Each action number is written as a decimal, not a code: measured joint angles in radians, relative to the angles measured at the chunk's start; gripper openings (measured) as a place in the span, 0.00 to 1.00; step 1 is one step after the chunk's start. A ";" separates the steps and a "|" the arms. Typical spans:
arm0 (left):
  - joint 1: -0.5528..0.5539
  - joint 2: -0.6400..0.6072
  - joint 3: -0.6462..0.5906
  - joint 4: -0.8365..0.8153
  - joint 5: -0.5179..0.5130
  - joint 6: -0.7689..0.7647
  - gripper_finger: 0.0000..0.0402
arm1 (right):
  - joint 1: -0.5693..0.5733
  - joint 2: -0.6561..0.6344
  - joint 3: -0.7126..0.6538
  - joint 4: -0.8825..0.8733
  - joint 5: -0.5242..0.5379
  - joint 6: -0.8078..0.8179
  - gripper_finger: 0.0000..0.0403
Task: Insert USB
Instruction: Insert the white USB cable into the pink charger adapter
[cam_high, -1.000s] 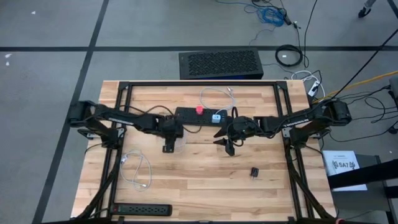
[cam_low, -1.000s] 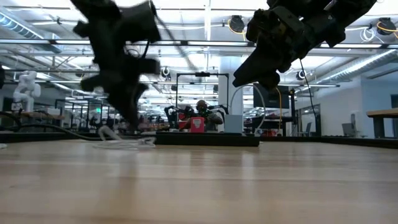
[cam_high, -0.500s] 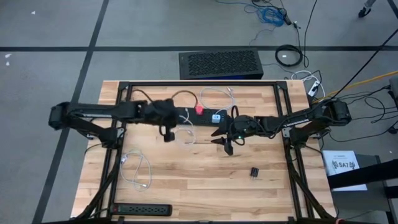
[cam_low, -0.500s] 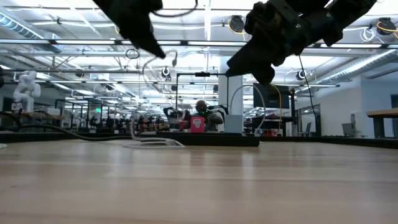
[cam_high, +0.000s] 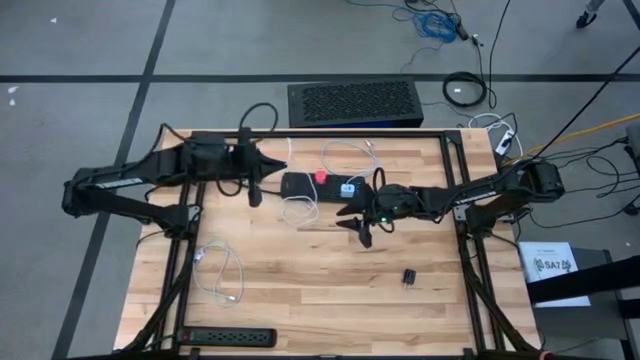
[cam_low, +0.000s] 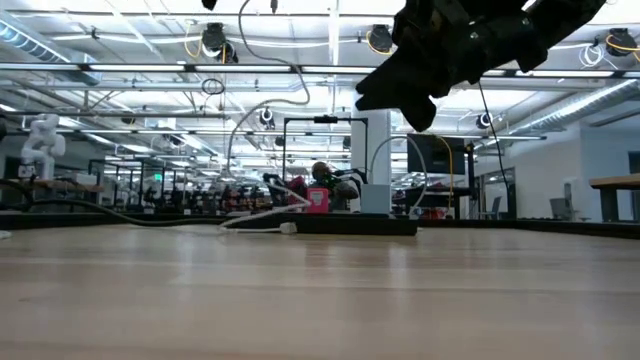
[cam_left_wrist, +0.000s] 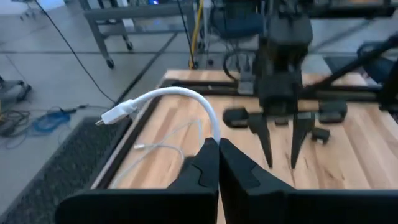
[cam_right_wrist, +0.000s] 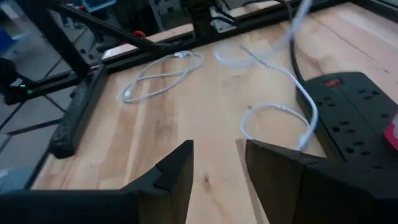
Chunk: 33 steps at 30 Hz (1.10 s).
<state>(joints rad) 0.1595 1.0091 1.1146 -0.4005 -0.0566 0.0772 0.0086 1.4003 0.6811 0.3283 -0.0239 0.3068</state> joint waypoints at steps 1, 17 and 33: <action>0.004 0.000 0.006 0.003 0.000 0.000 0.00 | 0.000 0.007 0.000 0.000 0.009 0.006 0.35; 0.006 -0.165 0.080 0.021 -0.086 -0.019 0.00 | -0.003 0.403 0.430 -0.418 0.168 -0.057 0.35; 0.006 -0.210 0.073 -0.014 -0.110 -0.012 0.00 | -0.094 0.751 0.830 -0.590 0.069 -0.063 0.35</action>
<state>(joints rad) 0.1654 0.7994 1.1874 -0.4146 -0.1662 0.0654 -0.0856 2.1516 1.5115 -0.2620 0.0451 0.2436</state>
